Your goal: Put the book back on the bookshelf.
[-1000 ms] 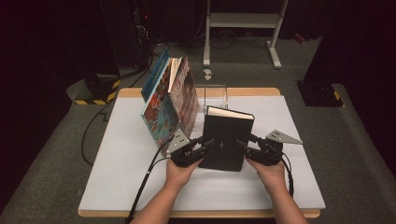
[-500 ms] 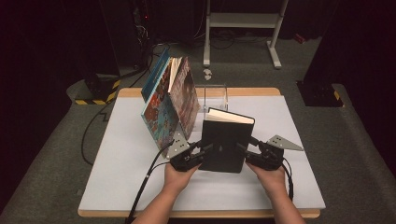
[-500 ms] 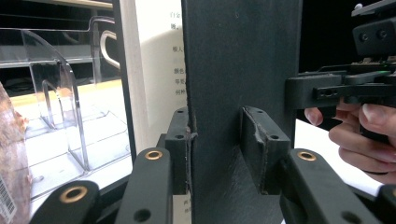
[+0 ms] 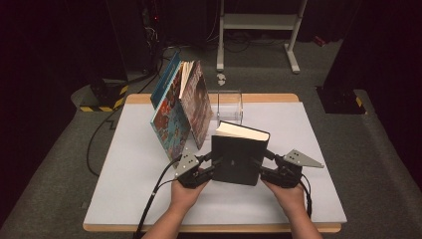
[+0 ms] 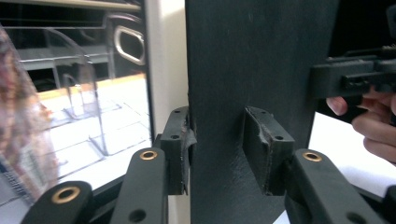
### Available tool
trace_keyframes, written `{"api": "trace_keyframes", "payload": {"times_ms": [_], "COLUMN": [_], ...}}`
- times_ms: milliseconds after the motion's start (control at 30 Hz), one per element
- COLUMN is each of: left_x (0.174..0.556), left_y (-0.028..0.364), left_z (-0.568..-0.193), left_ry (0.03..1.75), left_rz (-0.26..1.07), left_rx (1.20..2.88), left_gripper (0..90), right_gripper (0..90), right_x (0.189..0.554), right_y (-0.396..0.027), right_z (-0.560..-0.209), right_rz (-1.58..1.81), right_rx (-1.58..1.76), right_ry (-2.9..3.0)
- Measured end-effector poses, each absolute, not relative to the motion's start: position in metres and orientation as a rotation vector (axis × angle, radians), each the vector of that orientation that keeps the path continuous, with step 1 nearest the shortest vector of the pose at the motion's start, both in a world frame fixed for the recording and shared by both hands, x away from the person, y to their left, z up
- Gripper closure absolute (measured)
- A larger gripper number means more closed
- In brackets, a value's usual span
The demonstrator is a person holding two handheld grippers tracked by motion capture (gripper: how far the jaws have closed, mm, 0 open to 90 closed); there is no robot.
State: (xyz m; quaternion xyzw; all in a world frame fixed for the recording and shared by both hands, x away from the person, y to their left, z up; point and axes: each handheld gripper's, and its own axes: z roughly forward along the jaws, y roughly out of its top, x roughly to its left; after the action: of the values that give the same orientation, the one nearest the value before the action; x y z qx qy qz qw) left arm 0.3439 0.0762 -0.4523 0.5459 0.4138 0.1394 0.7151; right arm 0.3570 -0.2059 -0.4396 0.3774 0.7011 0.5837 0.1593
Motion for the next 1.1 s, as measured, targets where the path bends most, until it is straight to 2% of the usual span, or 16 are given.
{"api": "trace_keyframes", "payload": {"times_ms": [100,633,1100], "left_x": [0.342,0.334,0.326], "left_y": [0.079,0.093,0.136], "left_z": [-0.453,-0.461,-0.483], "left_ry": [0.931,0.945,1.073], "left_rz": [0.312,0.358,0.436], "left_rx": [1.205,1.256,1.316], "left_gripper": [56.1,44.7,35.0], "right_gripper": [34.6,29.7,26.9], "right_x": [0.353,0.342,0.34], "right_y": [-0.204,-0.197,-0.194], "right_z": [-0.439,-0.439,-0.444], "right_rz": [1.667,1.655,1.655], "right_rx": [1.072,1.034,1.009], "right_ry": [2.013,2.026,2.034]}}
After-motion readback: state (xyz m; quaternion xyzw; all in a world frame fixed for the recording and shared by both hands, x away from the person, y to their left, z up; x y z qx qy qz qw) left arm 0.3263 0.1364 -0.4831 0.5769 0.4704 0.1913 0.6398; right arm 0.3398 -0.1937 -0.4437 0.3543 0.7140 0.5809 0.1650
